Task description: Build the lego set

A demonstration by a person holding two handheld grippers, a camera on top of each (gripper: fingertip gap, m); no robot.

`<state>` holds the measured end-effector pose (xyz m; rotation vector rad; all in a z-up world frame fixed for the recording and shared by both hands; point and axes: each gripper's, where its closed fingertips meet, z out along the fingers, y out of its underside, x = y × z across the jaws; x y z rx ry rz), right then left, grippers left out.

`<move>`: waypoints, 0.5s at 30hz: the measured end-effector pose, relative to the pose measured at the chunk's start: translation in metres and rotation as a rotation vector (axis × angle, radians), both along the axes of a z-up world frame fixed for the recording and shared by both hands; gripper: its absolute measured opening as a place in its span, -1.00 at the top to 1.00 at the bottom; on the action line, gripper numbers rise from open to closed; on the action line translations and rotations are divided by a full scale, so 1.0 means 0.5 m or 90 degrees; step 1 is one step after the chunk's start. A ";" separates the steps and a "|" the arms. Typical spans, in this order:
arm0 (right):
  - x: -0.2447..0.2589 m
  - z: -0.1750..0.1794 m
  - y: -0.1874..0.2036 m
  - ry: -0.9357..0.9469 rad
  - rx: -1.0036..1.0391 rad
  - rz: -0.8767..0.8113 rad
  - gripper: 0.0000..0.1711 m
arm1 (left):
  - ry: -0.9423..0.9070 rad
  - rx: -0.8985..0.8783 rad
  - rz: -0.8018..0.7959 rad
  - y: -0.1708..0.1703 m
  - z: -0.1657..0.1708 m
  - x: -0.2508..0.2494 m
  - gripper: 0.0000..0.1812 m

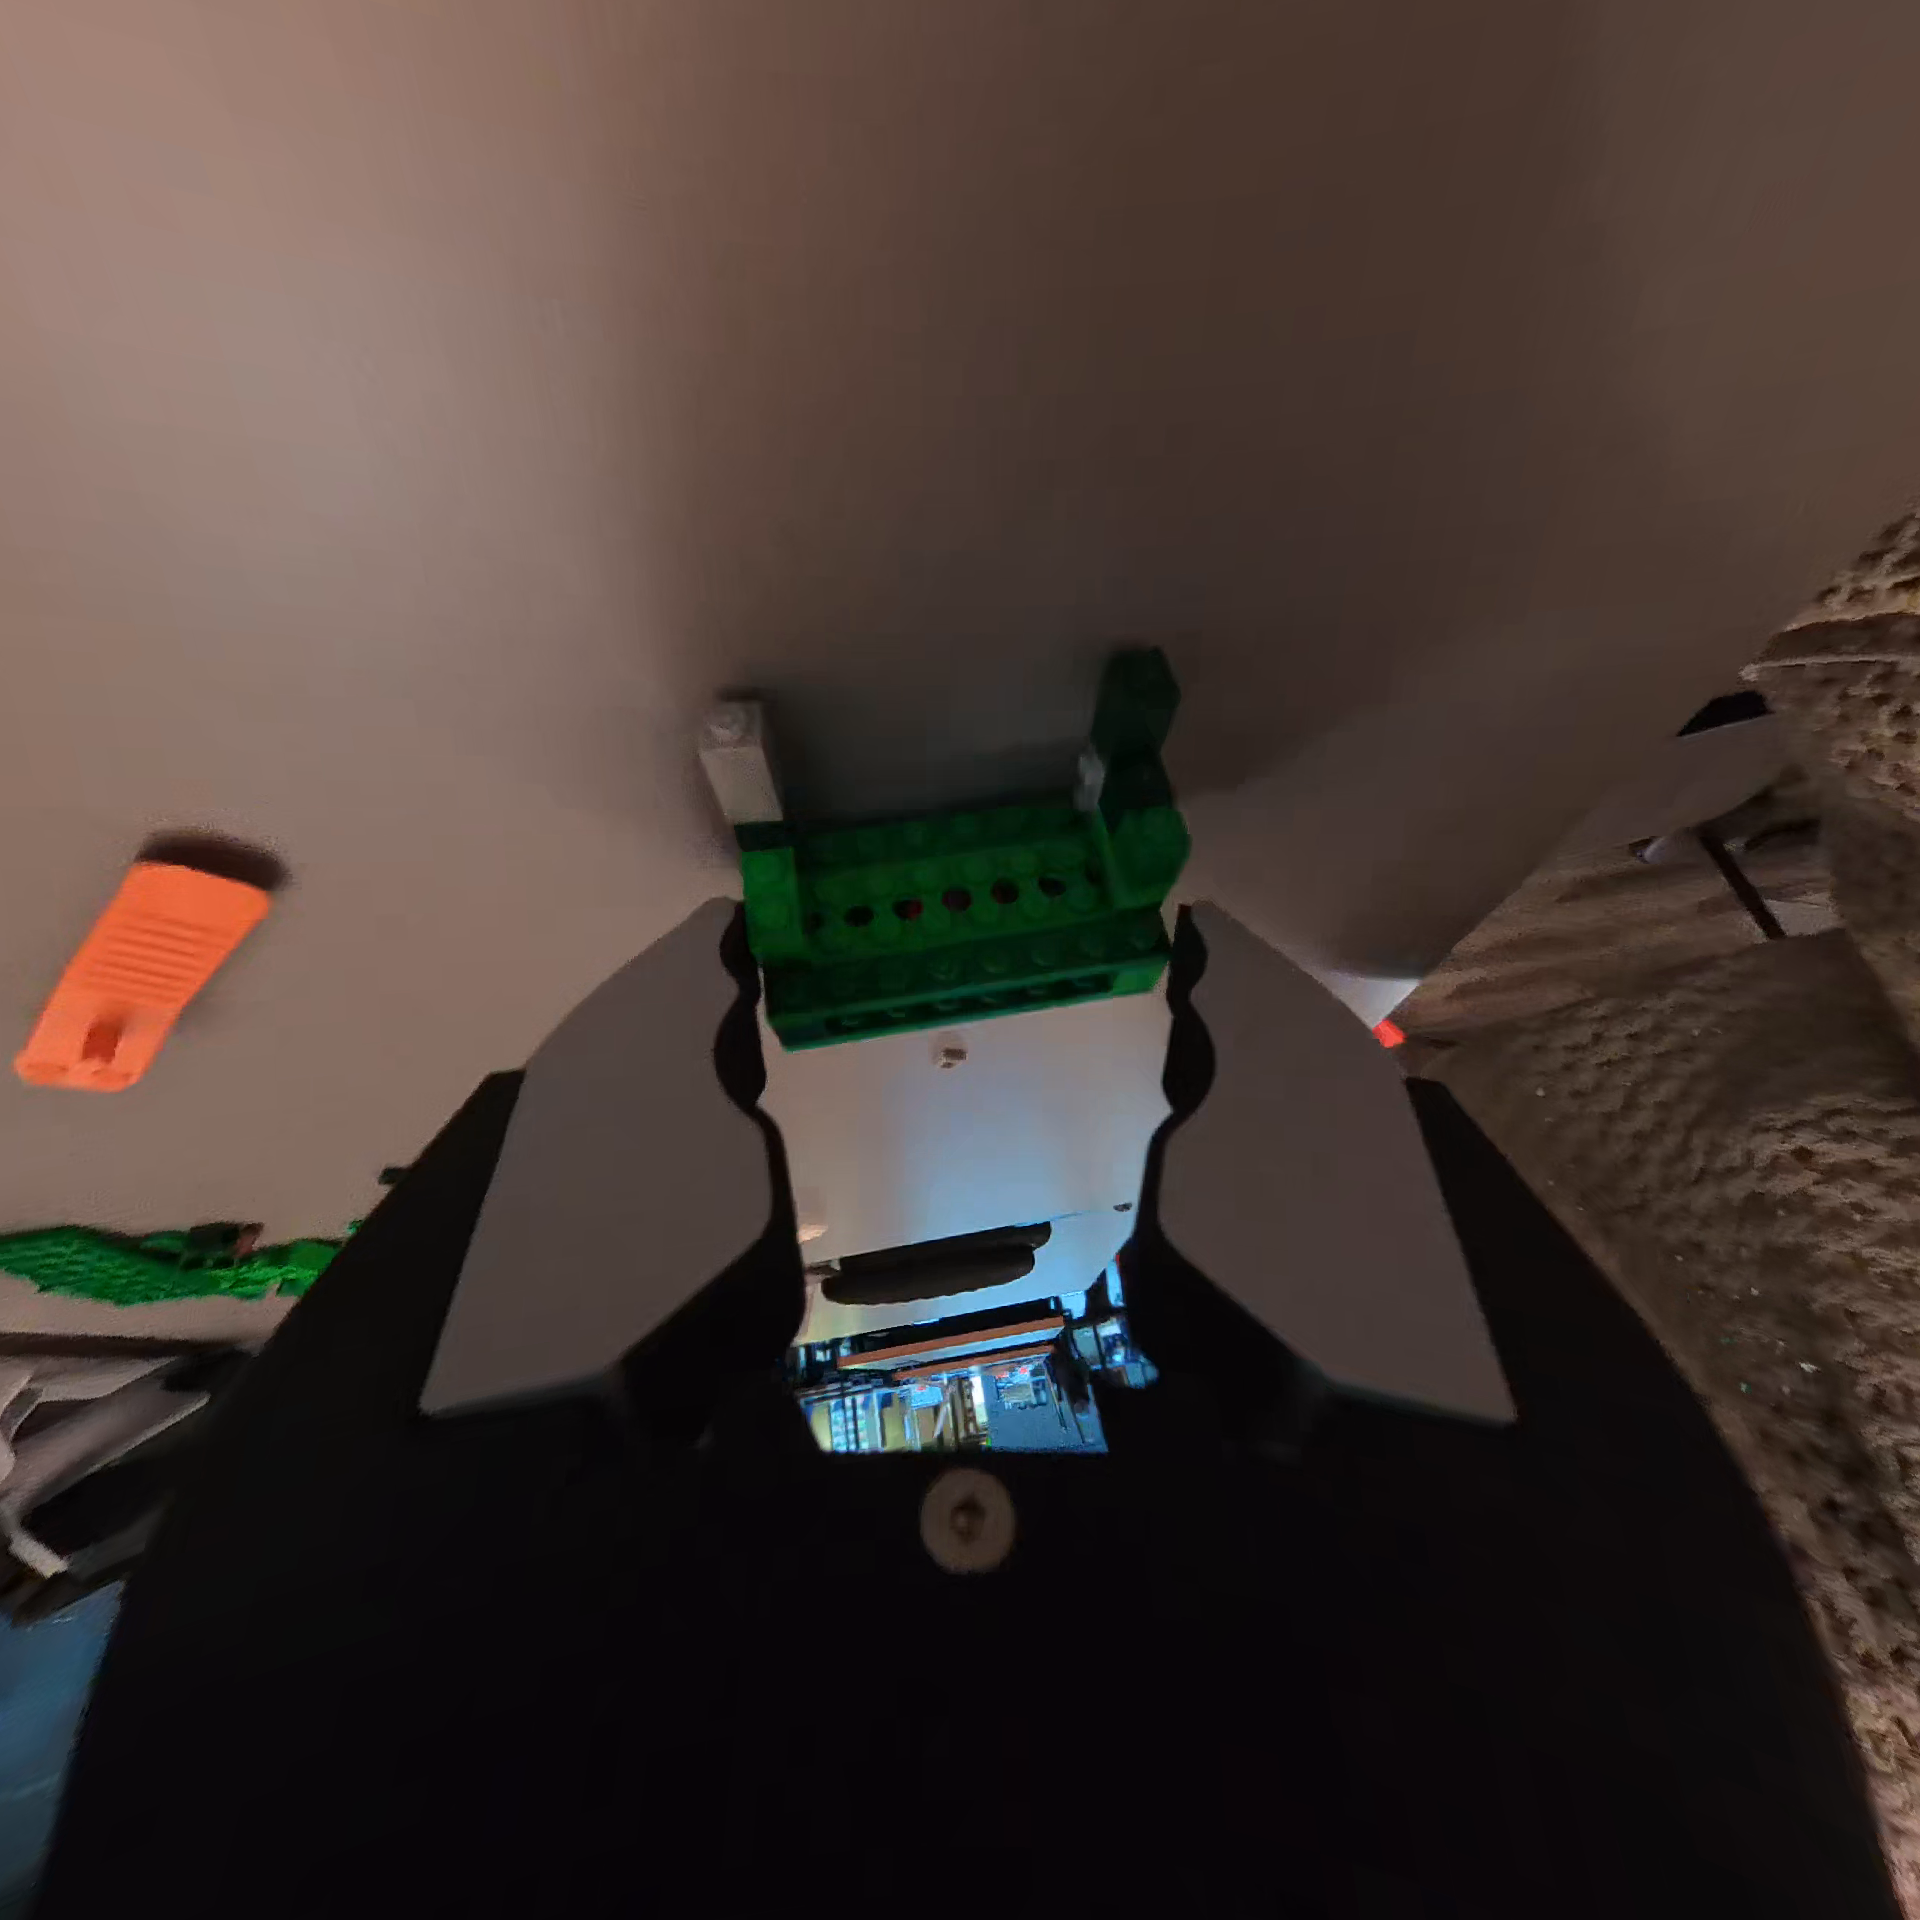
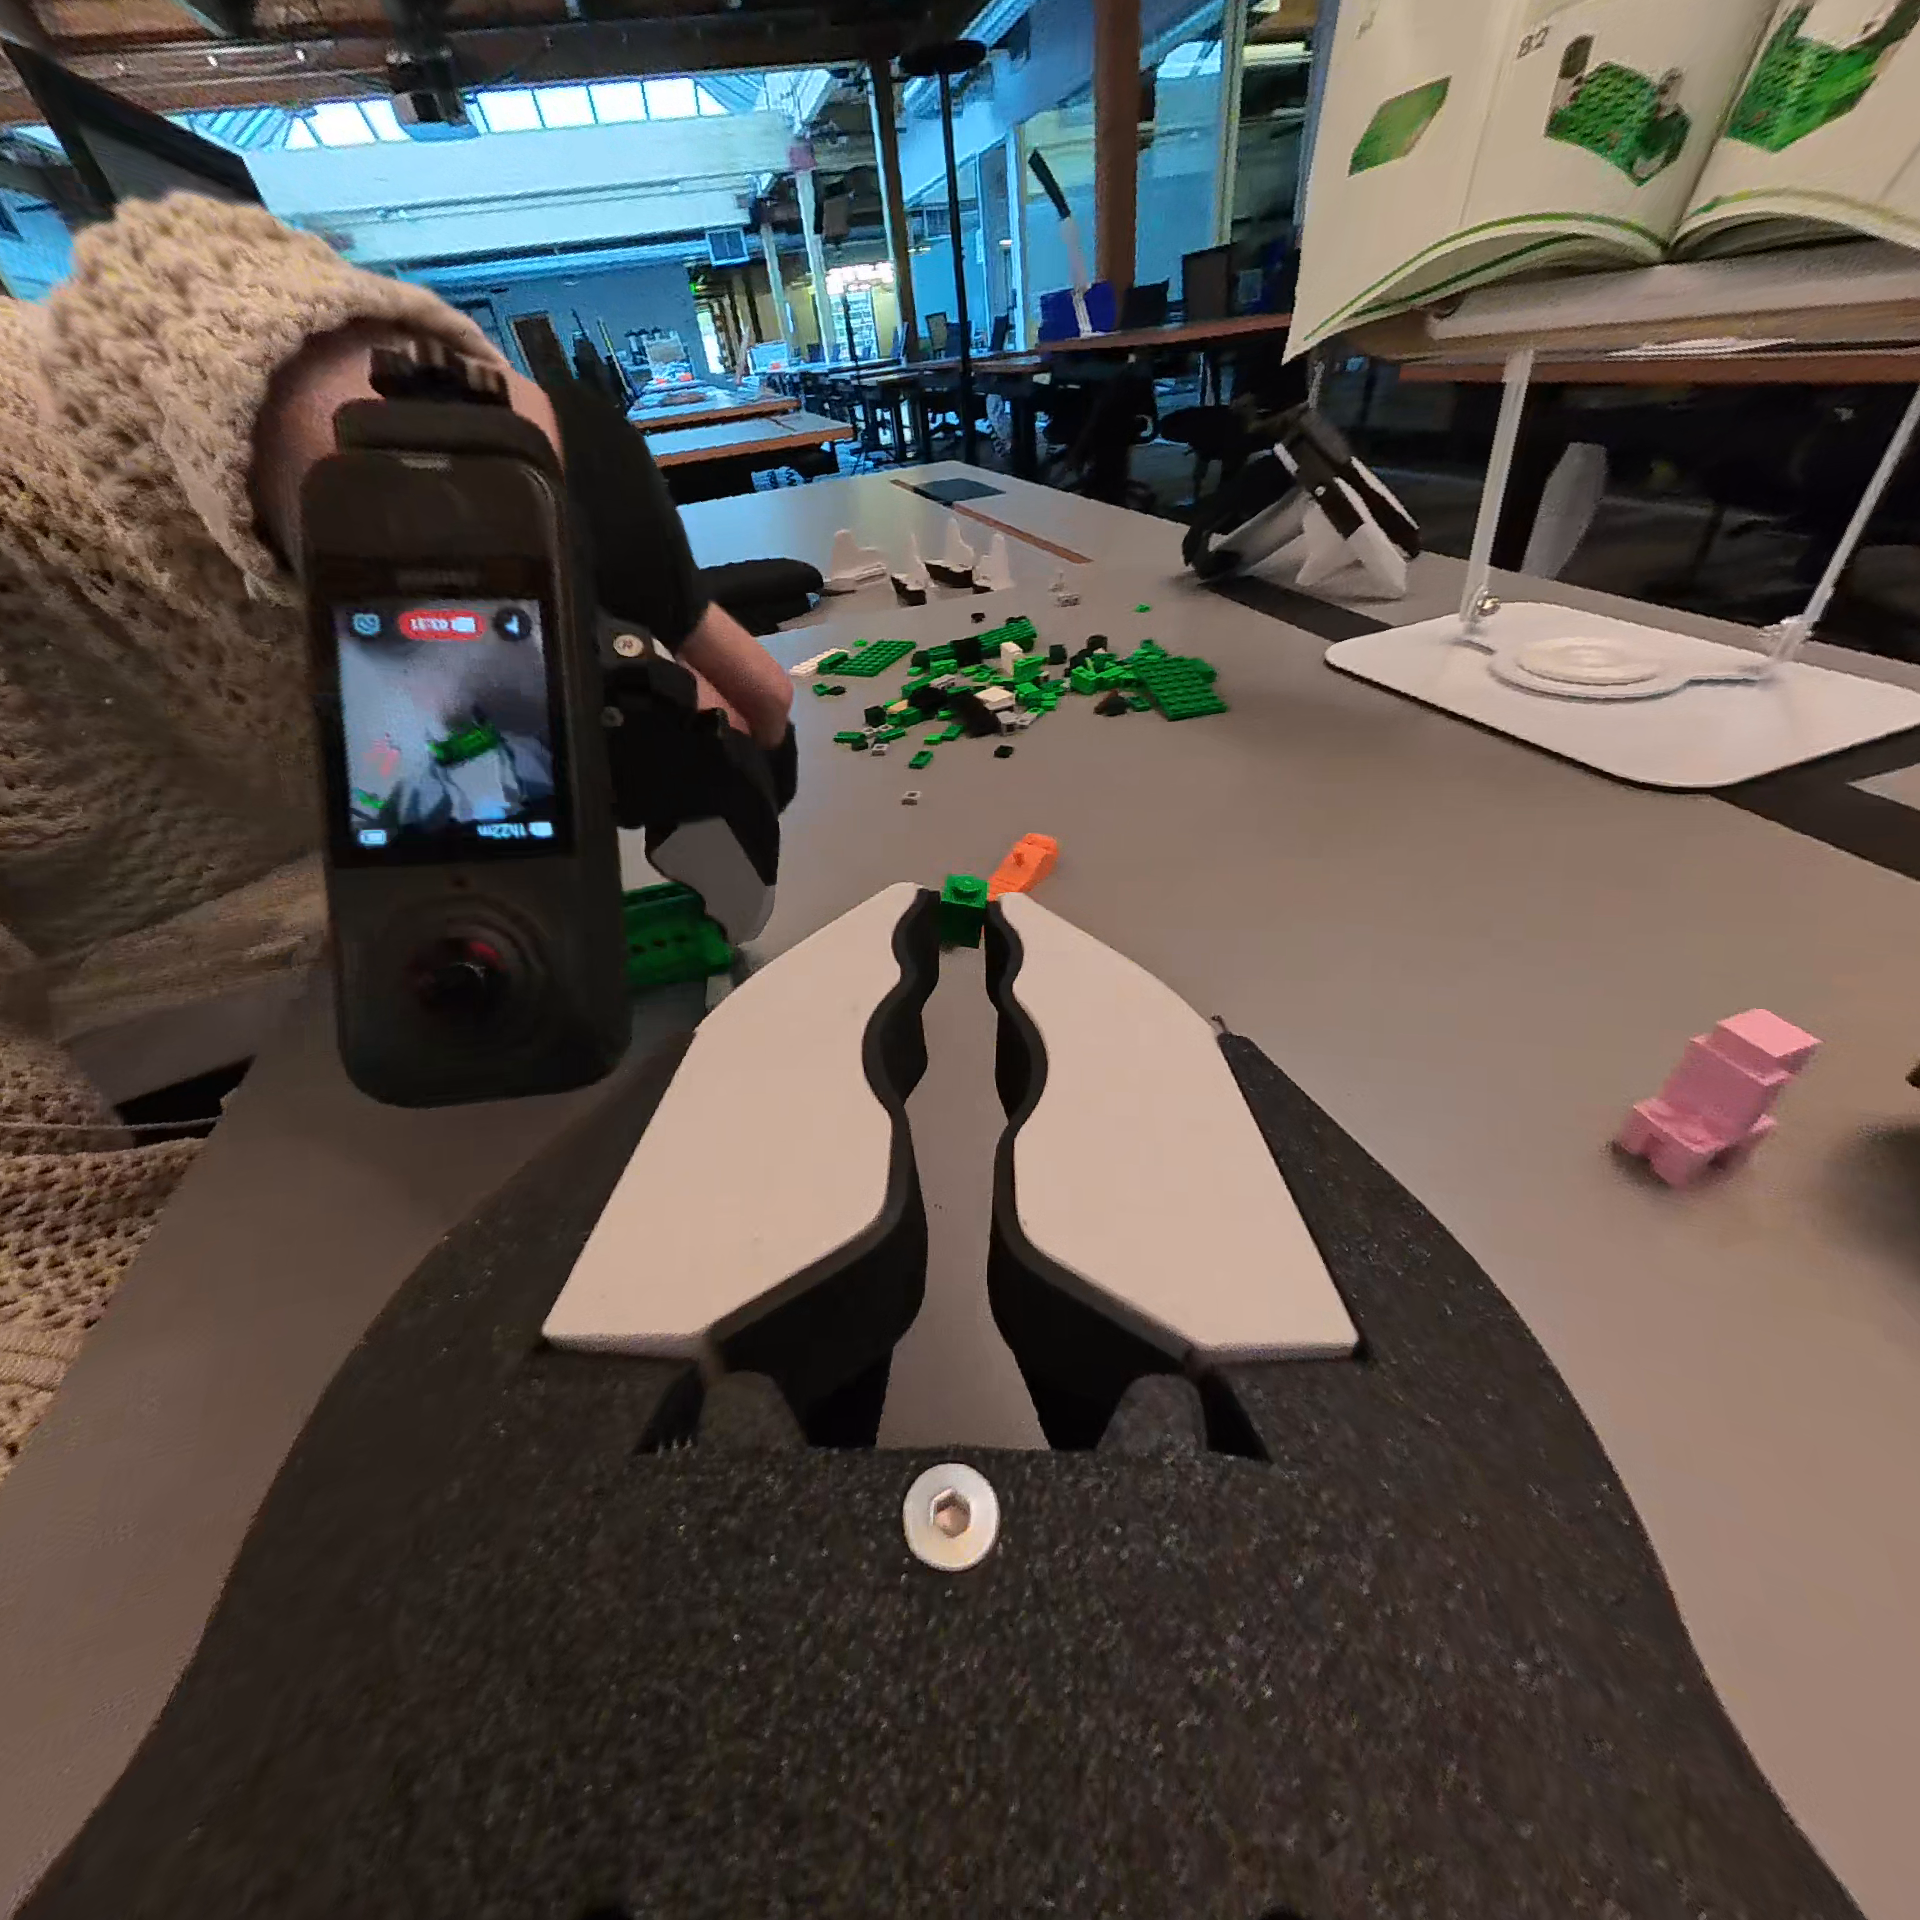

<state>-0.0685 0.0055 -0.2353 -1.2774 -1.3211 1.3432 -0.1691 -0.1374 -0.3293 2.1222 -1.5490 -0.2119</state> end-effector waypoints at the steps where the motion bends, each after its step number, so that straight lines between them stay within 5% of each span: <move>1: 0.001 0.000 0.001 0.000 0.003 -0.001 0.91 | -0.001 0.008 0.005 0.004 -0.004 0.000 0.11; 5: 0.004 -0.005 0.002 -0.010 0.013 -0.003 0.91 | -0.028 0.090 -0.031 0.025 0.003 -0.014 -0.33; 8: 0.005 -0.006 0.004 -0.012 0.018 -0.005 0.91 | -0.167 0.155 -0.009 0.020 0.023 -0.014 -0.50; 12: -0.008 0.005 -0.024 0.008 -0.007 0.032 0.91 | -0.459 0.265 0.021 0.019 0.026 -0.002 -0.49; 15: -0.027 0.002 -0.059 0.006 -0.011 0.074 0.91 | -0.575 0.305 0.058 0.005 0.004 -0.001 -0.44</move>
